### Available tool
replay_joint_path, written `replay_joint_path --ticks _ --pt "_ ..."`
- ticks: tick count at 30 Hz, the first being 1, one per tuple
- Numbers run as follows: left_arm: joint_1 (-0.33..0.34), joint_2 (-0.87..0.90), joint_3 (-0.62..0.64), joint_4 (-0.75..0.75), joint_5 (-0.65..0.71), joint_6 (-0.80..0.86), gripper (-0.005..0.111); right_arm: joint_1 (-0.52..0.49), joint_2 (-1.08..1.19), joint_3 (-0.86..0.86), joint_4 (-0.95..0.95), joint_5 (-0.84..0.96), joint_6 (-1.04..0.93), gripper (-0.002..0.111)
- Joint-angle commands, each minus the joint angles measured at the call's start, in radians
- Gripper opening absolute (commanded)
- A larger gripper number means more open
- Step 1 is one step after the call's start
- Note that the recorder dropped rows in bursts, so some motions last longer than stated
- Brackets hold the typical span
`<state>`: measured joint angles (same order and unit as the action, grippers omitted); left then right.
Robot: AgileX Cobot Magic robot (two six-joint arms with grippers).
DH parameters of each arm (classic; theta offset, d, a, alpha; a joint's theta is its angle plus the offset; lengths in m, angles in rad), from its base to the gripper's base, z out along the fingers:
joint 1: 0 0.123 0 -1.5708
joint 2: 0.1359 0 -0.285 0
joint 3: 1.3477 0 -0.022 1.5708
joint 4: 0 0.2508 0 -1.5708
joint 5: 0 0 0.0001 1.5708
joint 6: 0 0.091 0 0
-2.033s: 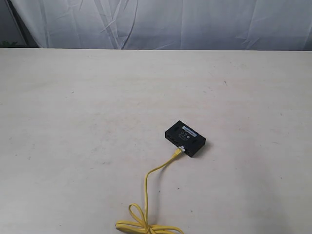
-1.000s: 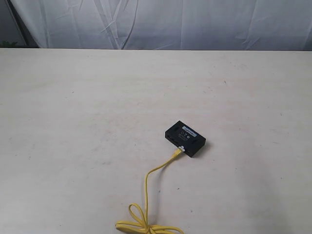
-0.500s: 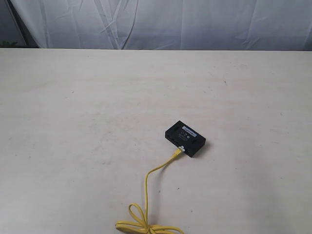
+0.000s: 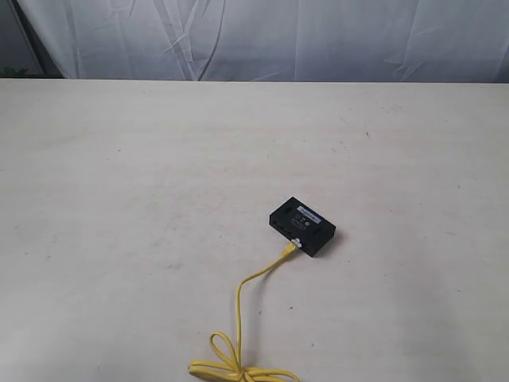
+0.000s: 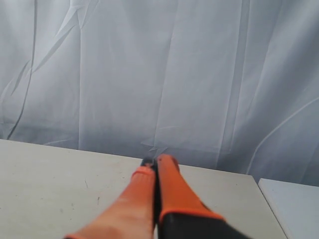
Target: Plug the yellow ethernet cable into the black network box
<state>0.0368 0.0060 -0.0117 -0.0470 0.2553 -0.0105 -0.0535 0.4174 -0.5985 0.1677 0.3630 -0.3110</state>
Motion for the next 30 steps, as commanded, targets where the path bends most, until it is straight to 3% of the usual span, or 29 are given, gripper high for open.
replay_joint_path --ticks 1,30 --pt "0.004 -0.006 0.012 -0.002 -0.024 -0.008 0.000 -0.005 -0.005 0.004 0.000 -0.006 0.002 -0.001" --pt "0.004 -0.006 0.012 0.022 -0.024 -0.008 0.000 -0.005 -0.005 0.004 -0.031 -0.008 0.002 -0.001"
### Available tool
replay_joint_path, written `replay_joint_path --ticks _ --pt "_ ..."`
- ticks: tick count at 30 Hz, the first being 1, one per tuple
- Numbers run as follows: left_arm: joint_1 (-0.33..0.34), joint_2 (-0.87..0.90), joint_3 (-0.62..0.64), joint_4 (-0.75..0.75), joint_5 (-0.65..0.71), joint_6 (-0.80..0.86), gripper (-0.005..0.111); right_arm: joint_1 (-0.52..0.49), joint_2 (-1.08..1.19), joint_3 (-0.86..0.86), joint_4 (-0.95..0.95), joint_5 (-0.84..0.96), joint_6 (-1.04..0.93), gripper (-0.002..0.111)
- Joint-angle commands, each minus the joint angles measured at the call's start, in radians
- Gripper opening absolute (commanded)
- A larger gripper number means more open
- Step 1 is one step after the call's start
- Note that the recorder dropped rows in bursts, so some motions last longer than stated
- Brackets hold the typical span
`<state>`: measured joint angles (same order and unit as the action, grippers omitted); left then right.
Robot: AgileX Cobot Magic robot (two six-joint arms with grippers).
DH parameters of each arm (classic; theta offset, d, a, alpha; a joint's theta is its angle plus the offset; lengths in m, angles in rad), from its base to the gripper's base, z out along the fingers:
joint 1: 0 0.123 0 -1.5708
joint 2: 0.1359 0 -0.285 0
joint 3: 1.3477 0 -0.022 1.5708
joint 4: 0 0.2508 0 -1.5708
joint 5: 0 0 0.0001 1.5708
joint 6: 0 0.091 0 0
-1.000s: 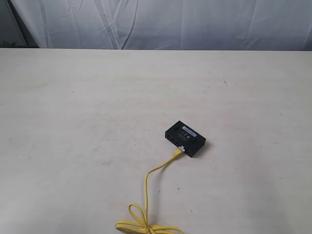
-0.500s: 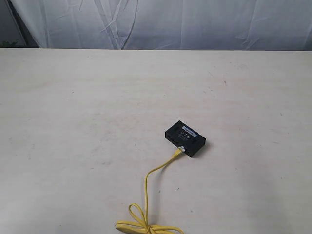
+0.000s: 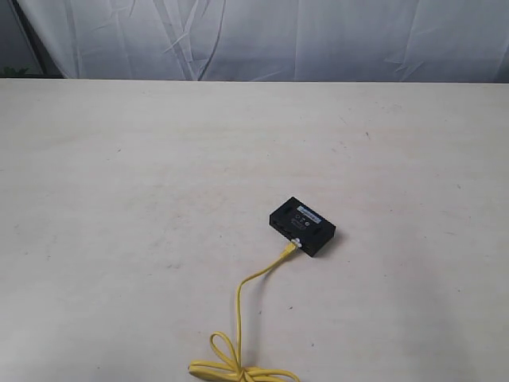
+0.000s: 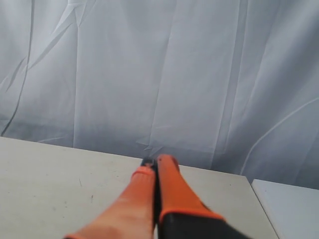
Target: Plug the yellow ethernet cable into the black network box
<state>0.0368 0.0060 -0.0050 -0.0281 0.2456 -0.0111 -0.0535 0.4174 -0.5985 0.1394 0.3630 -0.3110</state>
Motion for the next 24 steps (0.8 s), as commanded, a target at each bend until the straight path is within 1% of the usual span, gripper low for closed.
replay_joint_path --ticks 1,5,12,16,18,24 --pt "0.004 -0.006 0.005 0.003 -0.014 -0.008 0.000 -0.005 -0.005 0.004 0.015 -0.008 0.002 -0.001" --pt "0.004 -0.006 0.005 0.003 -0.014 -0.008 0.000 -0.005 -0.005 0.004 0.046 -0.008 0.002 -0.001" --pt "0.004 -0.006 0.005 0.003 -0.014 -0.008 0.000 -0.005 -0.002 0.004 0.026 -0.011 0.010 -0.001" --pt "0.004 -0.006 0.005 0.003 -0.014 -0.008 0.000 -0.005 -0.028 0.009 -0.040 -0.008 0.139 -0.001" --pt "0.004 -0.006 0.005 0.003 -0.014 -0.008 0.000 -0.005 -0.051 0.028 -0.062 -0.017 0.169 -0.001" --pt "0.004 -0.006 0.005 0.003 -0.014 -0.008 0.000 -0.005 -0.130 0.166 -0.066 -0.040 0.270 -0.001"
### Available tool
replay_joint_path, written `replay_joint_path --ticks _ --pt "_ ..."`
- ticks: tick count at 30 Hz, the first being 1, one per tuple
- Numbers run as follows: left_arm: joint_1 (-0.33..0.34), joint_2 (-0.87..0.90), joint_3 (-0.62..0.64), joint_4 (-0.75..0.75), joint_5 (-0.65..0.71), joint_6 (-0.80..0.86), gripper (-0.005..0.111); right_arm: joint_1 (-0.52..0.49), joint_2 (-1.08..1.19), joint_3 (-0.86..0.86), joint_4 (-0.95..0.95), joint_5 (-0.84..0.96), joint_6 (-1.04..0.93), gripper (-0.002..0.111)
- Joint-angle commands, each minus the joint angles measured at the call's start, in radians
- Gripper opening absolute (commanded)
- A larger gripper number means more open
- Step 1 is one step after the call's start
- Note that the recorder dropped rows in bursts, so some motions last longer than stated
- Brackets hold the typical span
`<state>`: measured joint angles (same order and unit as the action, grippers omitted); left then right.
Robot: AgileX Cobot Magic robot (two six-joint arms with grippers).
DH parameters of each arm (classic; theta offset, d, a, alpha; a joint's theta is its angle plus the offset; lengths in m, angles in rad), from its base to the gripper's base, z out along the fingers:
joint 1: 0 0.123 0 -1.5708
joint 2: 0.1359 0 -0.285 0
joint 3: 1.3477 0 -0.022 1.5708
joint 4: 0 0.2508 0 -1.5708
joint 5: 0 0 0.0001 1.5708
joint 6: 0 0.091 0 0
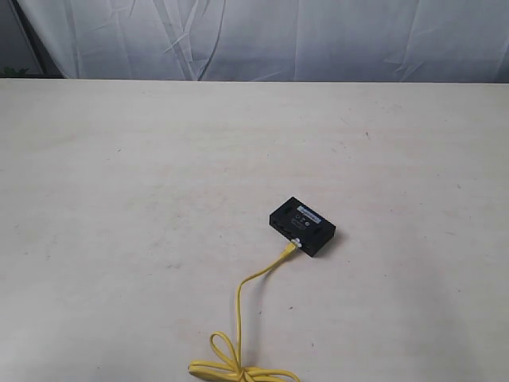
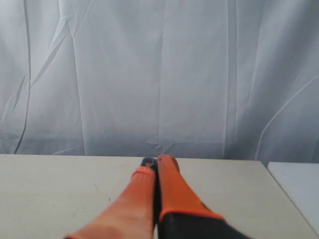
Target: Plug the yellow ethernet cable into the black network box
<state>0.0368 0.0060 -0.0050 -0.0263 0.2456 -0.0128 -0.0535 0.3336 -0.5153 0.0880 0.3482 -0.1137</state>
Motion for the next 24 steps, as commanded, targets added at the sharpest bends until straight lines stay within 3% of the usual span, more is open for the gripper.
replay_joint_path --ticks 1,16,24 --pt "0.004 -0.006 0.005 0.001 -0.014 -0.006 0.000 -0.005 -0.063 0.108 -0.017 -0.027 0.095 -0.001" --pt "0.004 -0.006 0.005 0.001 -0.014 -0.006 0.000 -0.005 -0.281 0.438 -0.034 -0.092 0.124 -0.001" --pt "0.004 -0.006 0.005 0.005 -0.014 -0.006 0.000 -0.005 -0.334 0.515 -0.036 -0.101 0.169 -0.001"
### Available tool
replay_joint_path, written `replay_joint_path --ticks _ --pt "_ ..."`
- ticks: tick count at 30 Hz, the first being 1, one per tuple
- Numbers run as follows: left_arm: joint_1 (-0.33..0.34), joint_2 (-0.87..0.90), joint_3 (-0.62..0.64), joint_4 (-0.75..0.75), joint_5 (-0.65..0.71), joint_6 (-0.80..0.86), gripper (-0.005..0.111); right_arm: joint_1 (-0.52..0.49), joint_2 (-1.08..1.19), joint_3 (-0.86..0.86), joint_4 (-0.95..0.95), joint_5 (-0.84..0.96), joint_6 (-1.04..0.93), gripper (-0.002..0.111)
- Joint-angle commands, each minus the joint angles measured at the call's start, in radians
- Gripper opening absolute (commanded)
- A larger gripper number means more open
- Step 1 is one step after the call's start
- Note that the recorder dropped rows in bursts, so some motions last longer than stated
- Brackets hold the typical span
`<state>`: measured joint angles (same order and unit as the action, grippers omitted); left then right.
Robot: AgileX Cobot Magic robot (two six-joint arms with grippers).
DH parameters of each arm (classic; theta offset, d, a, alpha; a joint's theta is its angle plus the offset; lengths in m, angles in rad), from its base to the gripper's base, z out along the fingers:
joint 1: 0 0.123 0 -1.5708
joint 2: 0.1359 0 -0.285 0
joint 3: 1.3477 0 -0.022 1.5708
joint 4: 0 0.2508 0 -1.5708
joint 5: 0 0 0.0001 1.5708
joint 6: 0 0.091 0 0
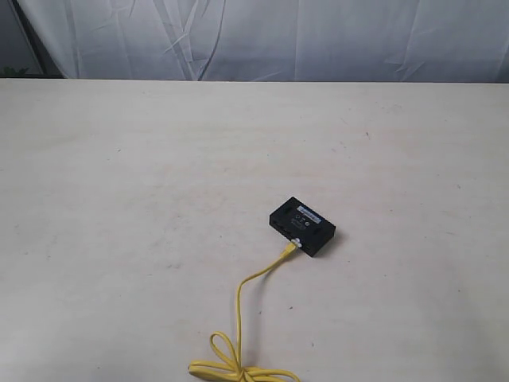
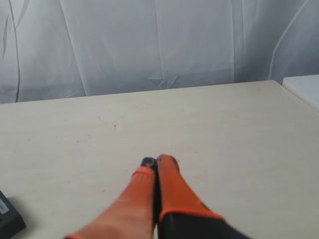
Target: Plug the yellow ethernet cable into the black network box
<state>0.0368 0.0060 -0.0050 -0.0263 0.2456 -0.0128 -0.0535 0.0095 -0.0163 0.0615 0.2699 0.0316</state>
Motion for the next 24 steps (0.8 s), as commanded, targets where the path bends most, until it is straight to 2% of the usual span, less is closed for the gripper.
replay_joint_path --ticks 1,24 --pt "0.004 -0.006 0.005 0.005 -0.014 -0.006 0.000 -0.005 -0.009 0.016 -0.010 -0.016 0.029 -0.001" --pt "0.004 -0.006 0.005 0.005 -0.014 -0.006 0.000 -0.005 -0.009 0.016 -0.014 0.035 0.029 -0.001"
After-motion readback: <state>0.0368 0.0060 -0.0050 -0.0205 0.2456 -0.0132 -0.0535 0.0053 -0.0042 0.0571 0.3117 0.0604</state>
